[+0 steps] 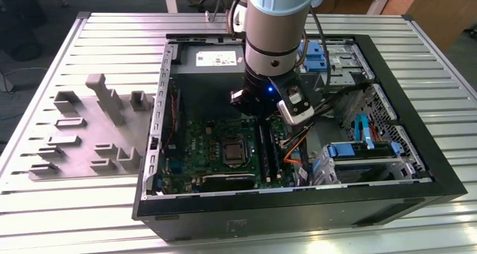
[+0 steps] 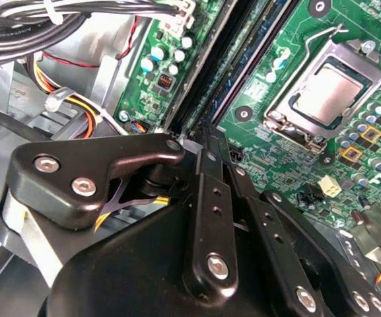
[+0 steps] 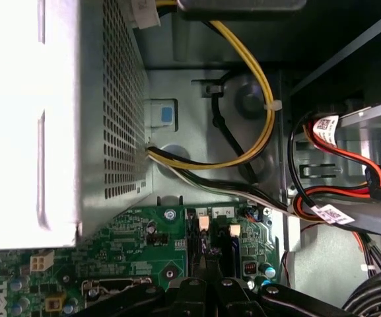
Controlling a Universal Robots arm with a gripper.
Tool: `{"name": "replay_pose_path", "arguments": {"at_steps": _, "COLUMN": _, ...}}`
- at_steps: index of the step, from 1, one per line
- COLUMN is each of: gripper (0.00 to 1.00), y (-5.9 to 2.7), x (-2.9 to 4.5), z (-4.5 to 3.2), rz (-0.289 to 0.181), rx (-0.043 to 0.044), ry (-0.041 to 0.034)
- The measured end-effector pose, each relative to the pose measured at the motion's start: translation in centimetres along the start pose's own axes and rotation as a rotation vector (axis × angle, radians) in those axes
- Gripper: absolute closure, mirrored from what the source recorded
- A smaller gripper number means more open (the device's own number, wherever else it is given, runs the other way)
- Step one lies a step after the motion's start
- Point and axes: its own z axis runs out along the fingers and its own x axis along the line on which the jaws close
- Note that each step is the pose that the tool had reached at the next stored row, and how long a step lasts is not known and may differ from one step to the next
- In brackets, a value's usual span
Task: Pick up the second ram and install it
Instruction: 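Press down the second ram until it locks into place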
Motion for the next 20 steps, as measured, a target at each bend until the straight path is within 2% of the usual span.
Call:
{"name": "replay_pose_path", "arguments": {"at_steps": 15, "gripper": 0.89, "y": 0.02, "x": 0.04, "z": 0.57, "rz": 0.0, "rx": 0.0003, "ry": 0.0001}}
{"name": "replay_pose_path", "arguments": {"at_steps": 17, "gripper": 0.89, "y": 0.06, "x": 0.02, "z": 0.36, "rz": 0.0, "rx": -0.0017, "ry": -0.0006}}
{"name": "replay_pose_path", "arguments": {"at_steps": 20, "gripper": 0.89, "y": 0.11, "x": -0.03, "z": -0.58, "rz": 0.0, "rx": -0.0002, "ry": 0.0}}
